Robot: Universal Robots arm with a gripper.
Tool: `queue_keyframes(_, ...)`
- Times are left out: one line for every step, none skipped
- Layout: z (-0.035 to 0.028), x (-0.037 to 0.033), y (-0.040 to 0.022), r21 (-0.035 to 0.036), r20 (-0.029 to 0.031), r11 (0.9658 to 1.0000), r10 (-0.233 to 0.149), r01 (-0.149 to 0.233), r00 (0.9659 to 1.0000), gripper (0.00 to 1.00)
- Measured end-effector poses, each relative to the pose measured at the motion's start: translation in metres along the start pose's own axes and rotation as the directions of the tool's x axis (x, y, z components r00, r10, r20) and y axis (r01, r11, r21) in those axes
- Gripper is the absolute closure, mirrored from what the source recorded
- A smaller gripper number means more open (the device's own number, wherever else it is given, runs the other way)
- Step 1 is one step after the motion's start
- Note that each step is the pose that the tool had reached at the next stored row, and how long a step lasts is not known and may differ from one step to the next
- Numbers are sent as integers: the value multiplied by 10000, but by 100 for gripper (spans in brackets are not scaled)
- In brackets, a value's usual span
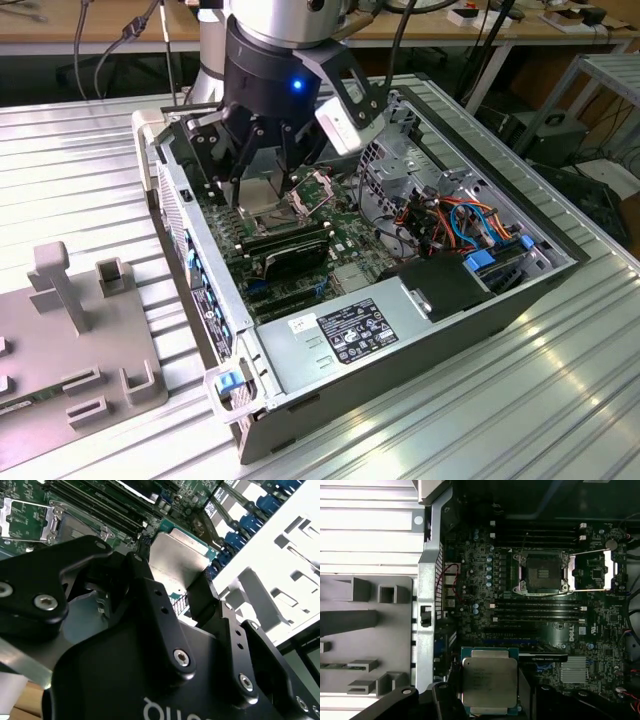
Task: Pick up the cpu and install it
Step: 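Pick up the cpu and move it towards the insertion slot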
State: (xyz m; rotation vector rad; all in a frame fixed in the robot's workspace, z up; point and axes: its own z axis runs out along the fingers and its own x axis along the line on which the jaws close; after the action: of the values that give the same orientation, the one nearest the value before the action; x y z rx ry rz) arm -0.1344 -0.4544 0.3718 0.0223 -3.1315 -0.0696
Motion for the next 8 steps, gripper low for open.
queue_keyframes(0, -15, 0, 0, 0, 10000, 0, 0, 10000, 45)
queue_keyframes(0, -33, -1, 0, 0, 10000, 0, 0, 10000, 45)
queue_keyframes(-1, -46, -1, 0, -1, 10000, -1, 1, 10000, 45)
queue_keyframes(-1, -64, -1, 0, 0, 10000, 0, 0, 10000, 45)
queue_keyframes(-1, -77, -1, 0, 0, 10000, 0, 0, 10000, 45)
queue_keyframes(-1, -108, -2, 0, 0, 10000, -1, 1, 10000, 45)
queue_keyframes(-1, -128, -2, -1, 1, 10000, 0, 0, 10000, 45)
queue_keyframes(-1, -142, -2, 0, 0, 10000, 0, 0, 10000, 45)
